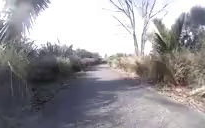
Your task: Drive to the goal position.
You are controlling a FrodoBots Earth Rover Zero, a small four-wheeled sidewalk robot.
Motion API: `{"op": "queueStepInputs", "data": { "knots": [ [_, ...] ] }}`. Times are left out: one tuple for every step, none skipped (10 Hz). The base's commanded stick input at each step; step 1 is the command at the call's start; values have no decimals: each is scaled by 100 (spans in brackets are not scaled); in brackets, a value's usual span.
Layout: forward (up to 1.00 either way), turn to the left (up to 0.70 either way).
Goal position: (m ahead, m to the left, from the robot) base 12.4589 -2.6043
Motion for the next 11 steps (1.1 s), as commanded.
{"op": "queueStepInputs", "data": {
  "knots": [
    [45,0],
    [45,0],
    [45,0],
    [45,0],
    [45,0],
    [45,0],
    [45,0],
    [45,0],
    [45,0],
    [45,0],
    [45,0]
  ]
}}
